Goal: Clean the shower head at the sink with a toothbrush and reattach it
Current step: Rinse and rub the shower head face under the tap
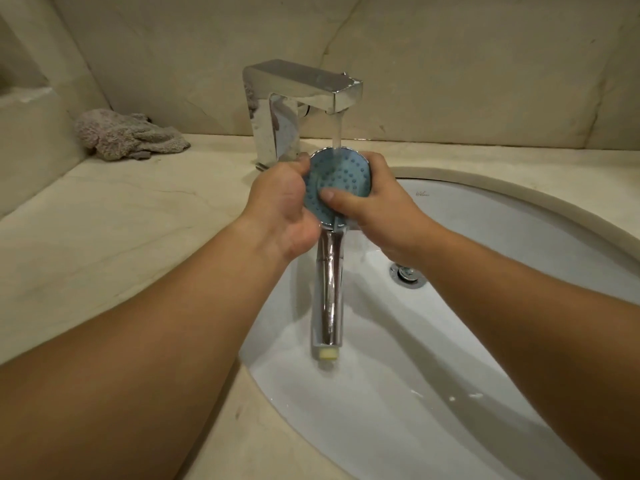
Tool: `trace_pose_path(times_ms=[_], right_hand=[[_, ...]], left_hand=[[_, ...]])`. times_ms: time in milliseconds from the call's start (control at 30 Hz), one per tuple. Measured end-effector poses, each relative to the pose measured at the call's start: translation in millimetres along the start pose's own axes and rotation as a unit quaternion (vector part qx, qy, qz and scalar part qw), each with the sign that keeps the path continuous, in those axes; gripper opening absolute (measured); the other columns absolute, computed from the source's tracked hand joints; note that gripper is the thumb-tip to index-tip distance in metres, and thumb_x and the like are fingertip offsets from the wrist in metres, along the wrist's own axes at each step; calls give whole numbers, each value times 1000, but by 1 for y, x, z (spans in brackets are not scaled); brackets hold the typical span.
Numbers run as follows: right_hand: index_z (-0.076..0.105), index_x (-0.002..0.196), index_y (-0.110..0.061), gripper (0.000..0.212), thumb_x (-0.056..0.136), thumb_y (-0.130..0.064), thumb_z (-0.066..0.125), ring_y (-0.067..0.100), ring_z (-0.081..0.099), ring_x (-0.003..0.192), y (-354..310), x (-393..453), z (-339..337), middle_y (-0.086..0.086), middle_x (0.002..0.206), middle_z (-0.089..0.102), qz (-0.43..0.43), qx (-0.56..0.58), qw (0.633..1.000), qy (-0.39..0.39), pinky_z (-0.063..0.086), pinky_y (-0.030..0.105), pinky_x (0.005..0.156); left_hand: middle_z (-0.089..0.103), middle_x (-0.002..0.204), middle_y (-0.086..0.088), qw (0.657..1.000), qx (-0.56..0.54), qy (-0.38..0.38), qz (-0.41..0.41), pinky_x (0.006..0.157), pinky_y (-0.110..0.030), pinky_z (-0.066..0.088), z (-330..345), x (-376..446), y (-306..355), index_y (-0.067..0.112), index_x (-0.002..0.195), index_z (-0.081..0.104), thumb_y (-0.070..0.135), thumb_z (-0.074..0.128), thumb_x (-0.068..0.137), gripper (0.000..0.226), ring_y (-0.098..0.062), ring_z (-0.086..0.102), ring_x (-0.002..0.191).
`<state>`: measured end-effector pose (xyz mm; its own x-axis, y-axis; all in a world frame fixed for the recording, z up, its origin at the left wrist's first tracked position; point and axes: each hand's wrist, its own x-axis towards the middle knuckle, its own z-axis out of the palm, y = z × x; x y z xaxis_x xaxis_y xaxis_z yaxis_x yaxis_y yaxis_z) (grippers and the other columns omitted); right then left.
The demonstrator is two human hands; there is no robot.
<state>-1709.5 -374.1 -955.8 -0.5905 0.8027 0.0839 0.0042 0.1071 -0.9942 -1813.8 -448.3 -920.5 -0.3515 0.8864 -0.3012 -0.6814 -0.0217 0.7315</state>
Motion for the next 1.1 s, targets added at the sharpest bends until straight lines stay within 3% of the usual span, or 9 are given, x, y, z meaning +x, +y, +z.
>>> trace_pose_path(times_ms=[100,267,333,467,567,633,833,967,1100], right_hand=[[43,123,-26,69,68,-24,84,17,64,103,-1,-3,-2,1,113,59,-15,-15,1000,23,60,41,77],[50,104,-31,63,57,-60,81,9,64,88,-8,-4,19,-7,100,62,-33,-74,977,198,59,35,71],[50,105,-30,61,61,-59,81,11,65,88,-9,-1,19,-6,100,62,-17,-59,980,187,60,34,69],[44,119,-28,69,65,-30,87,9,61,97,-10,-6,8,-5,109,58,-42,-65,994,78,60,32,74],[48,110,-31,66,58,-43,87,8,63,92,-7,-4,12,-9,103,60,-46,-70,985,152,60,34,73],[49,104,-34,66,53,-56,85,9,65,89,-6,-2,20,-8,100,62,-36,-63,978,195,60,35,71],[43,113,-31,75,54,-37,88,11,61,100,-5,-3,11,-3,112,56,-47,-93,990,96,60,30,69],[50,103,-31,60,58,-46,87,9,66,88,-7,-4,16,-8,98,63,-41,-51,985,160,61,36,68],[55,92,-31,50,59,-56,83,11,68,80,-10,-2,24,-8,89,66,-18,-16,977,211,61,39,64]], left_hand=[[69,127,-23,1000,-8,1,-8,78,-50,64,1,-1,0,1,127,63,24,35,110,41,-39,72,110],[75,115,-24,1000,-15,-5,-19,77,-43,61,8,-5,-1,-6,110,69,17,36,105,41,-35,75,100],[74,116,-24,1000,-26,-4,-15,79,-45,60,6,-4,1,-7,113,68,16,36,105,40,-36,73,103],[75,113,-23,999,-33,1,-12,84,-45,63,3,-2,4,-6,111,70,12,37,103,39,-37,74,103],[74,118,-25,1000,-22,13,-14,70,-40,65,6,-2,-1,-6,121,68,16,36,105,42,-36,75,99],[73,120,-25,999,-23,20,-12,72,-41,64,7,0,-2,-6,128,64,18,35,106,43,-37,74,105],[74,118,-23,999,-19,29,-4,85,-46,63,2,0,2,-5,122,69,11,39,101,40,-38,74,105],[75,114,-24,999,-19,34,-11,67,-43,65,6,-1,-1,-5,123,67,16,38,105,40,-37,77,97],[76,109,-24,1000,-16,13,-13,77,-45,60,6,-2,-3,-7,109,68,15,38,104,38,-37,75,95]])
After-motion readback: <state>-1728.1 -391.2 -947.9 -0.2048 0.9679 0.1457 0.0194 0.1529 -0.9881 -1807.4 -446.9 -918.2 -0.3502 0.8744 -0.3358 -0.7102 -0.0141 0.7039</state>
